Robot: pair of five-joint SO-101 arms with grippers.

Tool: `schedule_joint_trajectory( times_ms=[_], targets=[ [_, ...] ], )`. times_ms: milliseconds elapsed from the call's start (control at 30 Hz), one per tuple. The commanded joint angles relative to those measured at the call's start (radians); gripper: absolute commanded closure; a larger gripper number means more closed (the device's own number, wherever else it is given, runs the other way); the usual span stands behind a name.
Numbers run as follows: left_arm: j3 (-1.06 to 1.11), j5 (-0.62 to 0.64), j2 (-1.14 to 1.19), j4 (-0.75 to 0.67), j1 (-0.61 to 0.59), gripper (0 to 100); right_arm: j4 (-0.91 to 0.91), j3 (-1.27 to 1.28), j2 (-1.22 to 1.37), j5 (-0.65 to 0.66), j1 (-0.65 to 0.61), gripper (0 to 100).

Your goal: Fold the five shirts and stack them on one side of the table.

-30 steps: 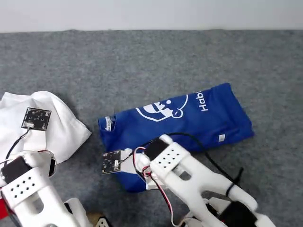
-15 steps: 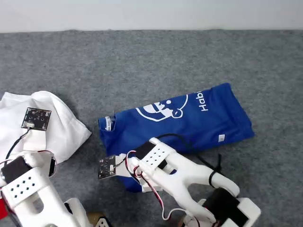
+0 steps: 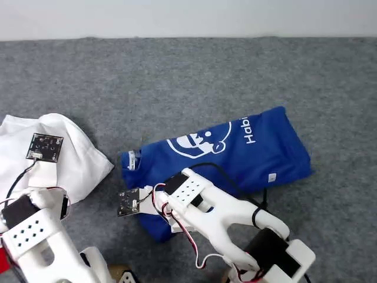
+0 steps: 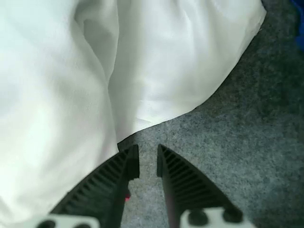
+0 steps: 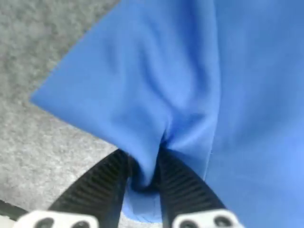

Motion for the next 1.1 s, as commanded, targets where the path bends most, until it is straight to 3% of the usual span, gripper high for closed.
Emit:
schedule_joint_trajectory(
  times_ms=[0, 400, 633, 767, 933, 1067],
  targets=[
    [-0.002, -0.002, -0.011, -0.015, -0.005, 93, 0.008, -0.038, 0.012, -0.009, 0.033, 99.0],
    [-0.002, -0.002, -0.011, -0.037, 0.000, 93, 0.180, -0.384, 0.021, -0.011, 0.168, 98.2],
    [-0.002, -0.002, -0.015, -0.031, 0.002, 93, 0.131, -0.393, 0.033, -0.081, 0.182, 80.1],
    [-0.002, -0.002, -0.015, -0.031, 0.002, 93, 0.067, -0.456, 0.113, -0.121, 0.242, 78.0],
    [-0.002, -0.002, -0.015, -0.029, 0.000, 93, 0.093, -0.690, 0.309, -0.121, 0.329, 78.0],
    [-0.001, -0.002, -0.015, -0.029, -0.002, 93, 0.246, -0.950, 0.444, -0.123, 0.378, 78.2]
  ],
)
